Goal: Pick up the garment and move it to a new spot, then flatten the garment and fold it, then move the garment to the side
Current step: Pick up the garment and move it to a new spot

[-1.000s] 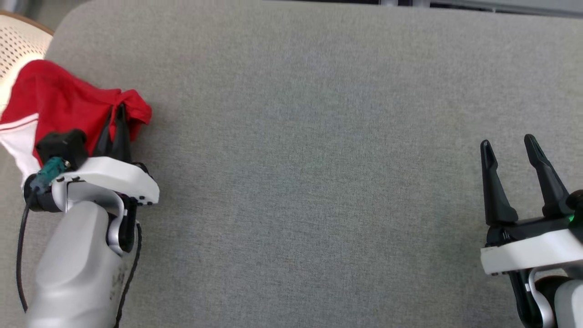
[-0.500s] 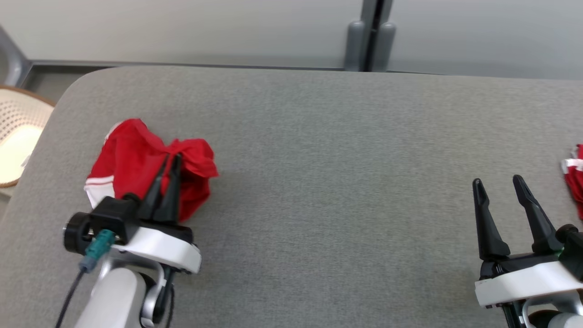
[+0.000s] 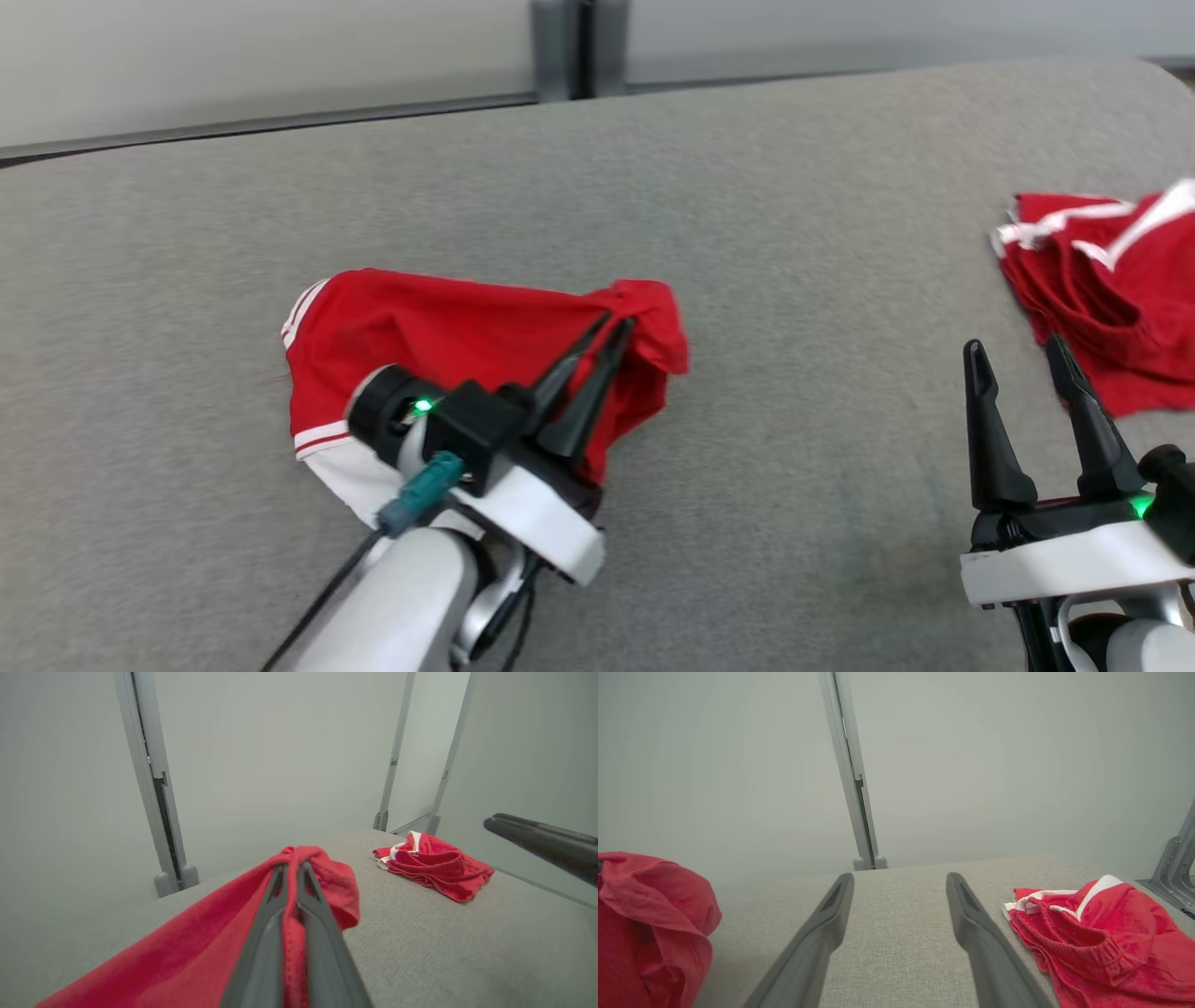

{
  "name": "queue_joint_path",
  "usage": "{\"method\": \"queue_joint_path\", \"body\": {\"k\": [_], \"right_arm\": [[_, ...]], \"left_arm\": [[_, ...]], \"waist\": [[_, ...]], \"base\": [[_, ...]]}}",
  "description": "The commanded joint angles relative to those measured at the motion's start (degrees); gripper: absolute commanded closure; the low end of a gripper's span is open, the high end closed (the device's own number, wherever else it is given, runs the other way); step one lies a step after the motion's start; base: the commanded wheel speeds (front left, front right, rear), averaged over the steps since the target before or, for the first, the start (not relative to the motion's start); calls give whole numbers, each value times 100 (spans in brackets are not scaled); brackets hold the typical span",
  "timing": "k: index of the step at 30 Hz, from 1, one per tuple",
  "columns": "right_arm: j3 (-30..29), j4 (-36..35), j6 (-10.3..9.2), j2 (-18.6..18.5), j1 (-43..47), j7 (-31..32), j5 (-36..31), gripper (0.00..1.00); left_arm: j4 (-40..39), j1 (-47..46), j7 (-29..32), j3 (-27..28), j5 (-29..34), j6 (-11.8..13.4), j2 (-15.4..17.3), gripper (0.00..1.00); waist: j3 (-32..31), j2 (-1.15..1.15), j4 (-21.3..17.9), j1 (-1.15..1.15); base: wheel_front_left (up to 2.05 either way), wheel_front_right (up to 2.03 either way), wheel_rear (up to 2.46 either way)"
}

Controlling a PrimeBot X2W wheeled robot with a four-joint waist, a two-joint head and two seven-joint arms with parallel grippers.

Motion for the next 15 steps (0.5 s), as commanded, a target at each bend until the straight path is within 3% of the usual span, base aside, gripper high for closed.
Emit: {"method": "queue_joint_path", "body": {"k": [1,4,10,11,13,15], "right_arm": [[-17,32,-3,-1,-77,-89,46,0],[33,139,-3,9,-126,-184,105,0],[42,339,-2,13,-184,-408,308,0],[43,367,-3,12,-195,-438,325,0],[40,437,-3,12,-198,-473,348,0],[11,496,-3,13,-199,-494,352,0]], "left_arm": [[72,-178,19,-141,52,-64,-31,100],[321,-374,80,-408,109,-133,-89,100],[1020,-634,175,-811,72,-262,-137,100],[1130,-649,190,-860,70,-266,-121,77],[1263,-693,154,-942,38,-294,-113,0],[1329,-705,70,-1040,25,-309,-94,0]], "waist": [[389,0,-510,0],[581,0,-826,0],[795,0,-1078,0],[803,0,-1088,0],[790,0,-1085,0],[733,0,-1032,0]], "base": [[0,0,0],[0,0,0],[0,0,0],[0,0,0],[0,0,0],[0,0,0]]}}
